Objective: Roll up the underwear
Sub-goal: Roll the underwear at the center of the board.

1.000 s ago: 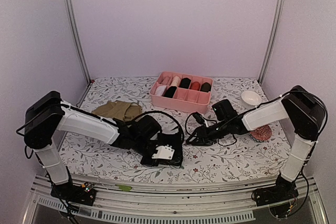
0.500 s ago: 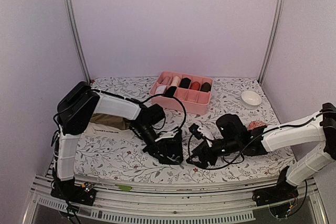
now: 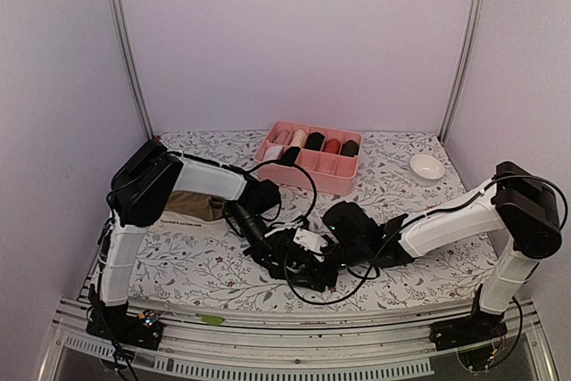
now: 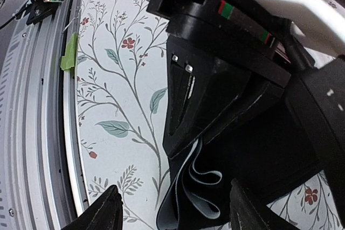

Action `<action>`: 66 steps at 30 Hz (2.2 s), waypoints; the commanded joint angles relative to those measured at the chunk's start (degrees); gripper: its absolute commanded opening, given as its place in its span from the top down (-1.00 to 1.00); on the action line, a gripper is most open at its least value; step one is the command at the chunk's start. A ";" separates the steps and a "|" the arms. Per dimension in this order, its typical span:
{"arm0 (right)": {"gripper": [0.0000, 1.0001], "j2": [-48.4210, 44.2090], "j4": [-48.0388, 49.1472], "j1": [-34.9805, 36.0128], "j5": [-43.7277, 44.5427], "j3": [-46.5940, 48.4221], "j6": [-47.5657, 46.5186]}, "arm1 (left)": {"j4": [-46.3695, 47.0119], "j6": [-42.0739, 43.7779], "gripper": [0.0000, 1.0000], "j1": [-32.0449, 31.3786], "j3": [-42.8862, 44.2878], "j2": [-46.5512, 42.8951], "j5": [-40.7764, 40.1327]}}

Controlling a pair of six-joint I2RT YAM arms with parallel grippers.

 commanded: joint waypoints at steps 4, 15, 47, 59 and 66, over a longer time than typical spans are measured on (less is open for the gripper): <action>-0.15 5.89 0.54 0.58 1.44 3.47 -5.68 | -3.05 0.35 1.00 0.24 -1.35 4.21 -7.77; 1.00 9.15 -2.59 0.55 -1.85 5.32 -4.53 | 0.01 -1.41 0.80 1.54 -3.47 -0.60 -6.77; 1.00 30.56 -8.39 -13.24 -40.87 14.87 30.48 | 68.08 -9.39 0.04 -16.38 -51.06 -41.76 -47.91; 1.00 30.52 -8.92 -13.66 -41.64 15.36 30.48 | 66.45 -3.47 0.43 -18.06 -47.68 -30.94 -55.12; 0.66 21.89 -9.27 -18.60 -39.17 13.92 30.15 | 52.03 -6.46 0.96 -17.66 -45.50 -33.59 -47.33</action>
